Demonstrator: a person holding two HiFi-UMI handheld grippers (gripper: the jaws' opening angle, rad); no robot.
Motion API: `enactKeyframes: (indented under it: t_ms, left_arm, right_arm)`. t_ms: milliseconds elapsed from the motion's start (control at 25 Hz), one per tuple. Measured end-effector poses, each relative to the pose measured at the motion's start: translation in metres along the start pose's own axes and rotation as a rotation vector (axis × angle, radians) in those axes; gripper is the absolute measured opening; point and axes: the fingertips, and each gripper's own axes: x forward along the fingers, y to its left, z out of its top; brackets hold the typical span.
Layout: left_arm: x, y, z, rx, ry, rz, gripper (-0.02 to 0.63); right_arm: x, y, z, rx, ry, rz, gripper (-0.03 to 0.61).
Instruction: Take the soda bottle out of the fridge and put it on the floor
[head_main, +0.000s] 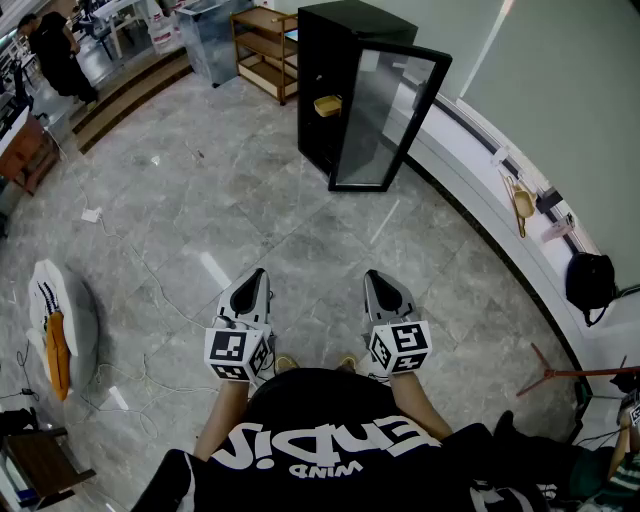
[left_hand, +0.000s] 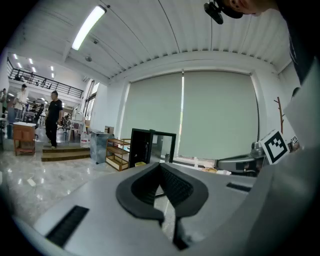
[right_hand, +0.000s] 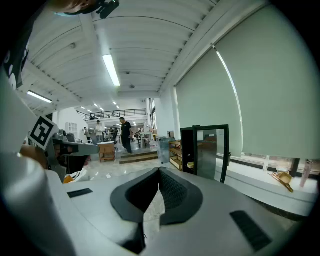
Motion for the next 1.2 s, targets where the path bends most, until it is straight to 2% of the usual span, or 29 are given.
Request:
enactKeyframes:
  t_ms: [280,560,760,960,1200]
  left_arm:
    - [-0.004,0.011,0.0,0.0,0.012,-0.036,0.008]
    - [-0.008,0.031,-0.013,-0.02,0.018,-0.087,0.008]
    - [0.0,0.042,-0.015,-0.016,0.028,-0.102,0.008]
    - [0.024,0.057,-0.012,-0.019,0.026,-0.105,0.008]
    - [0.079,0.093,-0.004,-0.024,0.019,-0.099,0.008]
  right_arm:
    - [0.006,0.021,-0.004,0.03,0.008,0.006,0.025]
    - [0.015,0.043,-0.014,0.007,0.004,-0.018,0.025]
    - [0.026,0.045,-0.014,0.015,0.011,-0.033,0.025]
    - [0.058,0.035,-0.013,0.014,0.014,-0.028,0.025]
    - [0.13,0.014,-0.006,0.018,0.025,-0.01,0.025]
